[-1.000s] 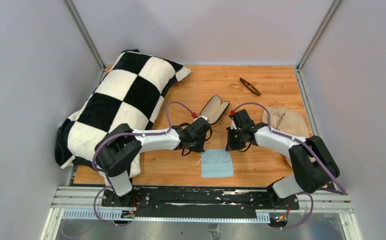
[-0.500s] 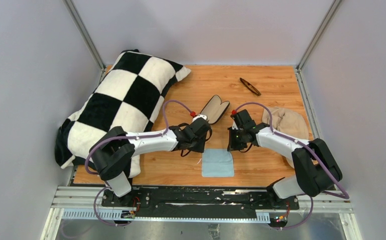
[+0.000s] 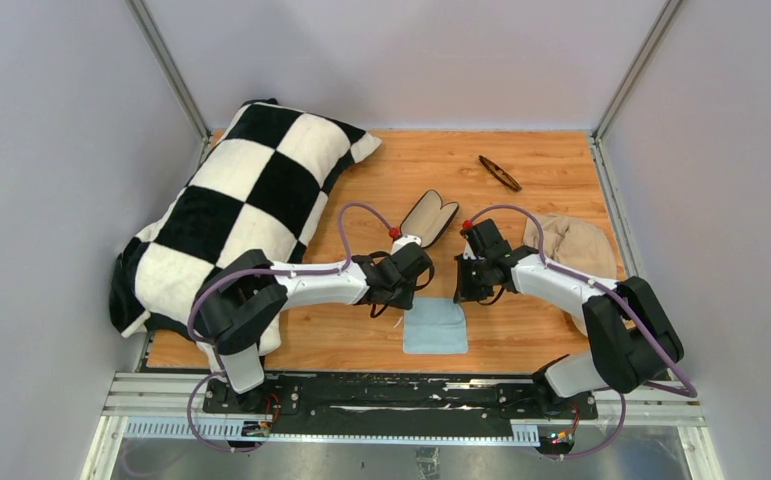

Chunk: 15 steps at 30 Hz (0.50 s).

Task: Organize the sunglasses
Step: Fold the glasses cleaning cloth at the center of the board.

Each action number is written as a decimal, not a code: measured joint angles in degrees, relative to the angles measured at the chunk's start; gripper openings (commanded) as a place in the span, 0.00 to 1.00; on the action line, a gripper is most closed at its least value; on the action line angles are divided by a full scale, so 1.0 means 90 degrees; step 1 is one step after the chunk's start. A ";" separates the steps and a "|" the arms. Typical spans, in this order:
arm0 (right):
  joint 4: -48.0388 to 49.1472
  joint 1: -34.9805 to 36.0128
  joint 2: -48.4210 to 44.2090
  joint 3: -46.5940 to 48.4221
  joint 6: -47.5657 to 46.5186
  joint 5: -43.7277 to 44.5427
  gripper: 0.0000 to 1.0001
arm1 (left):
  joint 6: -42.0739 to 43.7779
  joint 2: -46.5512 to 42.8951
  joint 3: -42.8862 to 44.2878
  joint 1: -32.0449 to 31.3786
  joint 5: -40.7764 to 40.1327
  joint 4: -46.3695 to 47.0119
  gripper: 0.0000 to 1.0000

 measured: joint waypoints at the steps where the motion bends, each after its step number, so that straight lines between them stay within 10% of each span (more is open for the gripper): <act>1: 0.0000 0.0000 0.0005 0.0000 0.0000 -0.0007 0.00 | -0.0010 0.0010 0.0000 0.0000 -0.0017 0.0017 0.34; 15: 0.0002 0.0000 0.0049 0.0000 0.0002 -0.0158 0.00 | -0.0117 0.0257 0.0206 0.0000 0.0027 0.0214 0.18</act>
